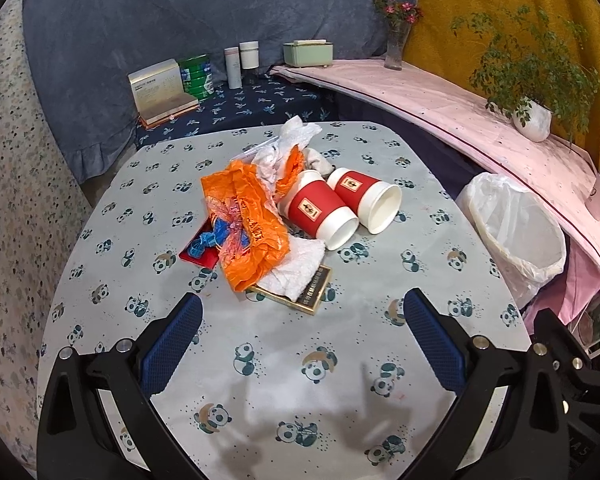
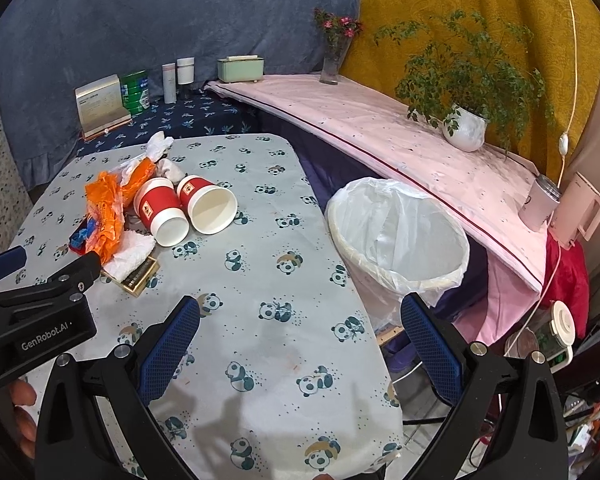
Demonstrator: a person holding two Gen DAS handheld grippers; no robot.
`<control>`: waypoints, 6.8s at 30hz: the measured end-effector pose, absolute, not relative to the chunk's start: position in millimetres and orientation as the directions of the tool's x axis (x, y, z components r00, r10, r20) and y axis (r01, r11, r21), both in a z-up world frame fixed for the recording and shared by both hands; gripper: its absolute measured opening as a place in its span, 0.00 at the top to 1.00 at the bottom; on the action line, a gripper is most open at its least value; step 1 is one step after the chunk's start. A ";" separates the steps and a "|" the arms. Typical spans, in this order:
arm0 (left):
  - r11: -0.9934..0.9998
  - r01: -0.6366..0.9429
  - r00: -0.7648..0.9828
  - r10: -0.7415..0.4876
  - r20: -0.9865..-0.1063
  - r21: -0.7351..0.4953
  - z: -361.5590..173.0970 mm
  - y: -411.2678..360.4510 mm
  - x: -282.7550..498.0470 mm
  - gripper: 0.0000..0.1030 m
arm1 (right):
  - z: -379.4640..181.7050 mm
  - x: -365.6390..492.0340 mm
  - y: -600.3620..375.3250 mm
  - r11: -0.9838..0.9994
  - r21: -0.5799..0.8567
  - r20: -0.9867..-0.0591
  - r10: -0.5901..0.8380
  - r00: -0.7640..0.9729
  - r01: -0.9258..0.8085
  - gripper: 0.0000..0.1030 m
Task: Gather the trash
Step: 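Grasp the orange plastic bag with the left tool while the right tool reaches the red cup, then grasp the red paper cup rim with the right tool and lift it, then carry bag and cup to the white bin and release both into it, then move both tools back over the table toward the remaining trash, then grasp the white tissue with the left tool while the right tool grasps the second red cup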
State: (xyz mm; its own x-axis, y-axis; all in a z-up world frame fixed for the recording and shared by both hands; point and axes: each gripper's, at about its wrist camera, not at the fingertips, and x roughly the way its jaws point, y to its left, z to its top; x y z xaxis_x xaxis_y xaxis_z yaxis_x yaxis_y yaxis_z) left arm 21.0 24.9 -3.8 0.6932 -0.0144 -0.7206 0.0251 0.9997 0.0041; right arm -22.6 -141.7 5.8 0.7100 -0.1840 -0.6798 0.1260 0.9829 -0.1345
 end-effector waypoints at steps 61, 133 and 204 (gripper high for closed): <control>0.980 -0.024 0.618 -0.141 -0.773 -0.198 -35.0 82.7 138.6 0.82 | -75.1 172.3 -72.2 0.994 0.093 -0.736 0.109 0.668 -0.059 0.97; 0.904 0.365 0.596 -0.412 -0.689 -0.225 -14.0 -144.0 156.1 0.35 | -6.9 87.7 -310.0 0.923 0.027 -0.605 -0.291 0.741 0.384 0.45; 0.977 0.091 0.529 -0.211 -0.822 -0.193 -98.3 71.9 139.2 0.76 | -73.4 118.1 -79.6 0.999 0.036 -0.773 0.036 0.633 -0.014 0.53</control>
State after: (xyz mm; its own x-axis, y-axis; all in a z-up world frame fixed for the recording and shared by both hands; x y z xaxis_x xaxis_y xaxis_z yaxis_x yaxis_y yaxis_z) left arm 139.2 71.9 -98.3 0.5290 -0.2113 -0.8219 0.0910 0.9770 -0.1927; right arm 118.1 -79.6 -73.4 0.6333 0.0364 -0.7731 -0.0138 0.9993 0.0358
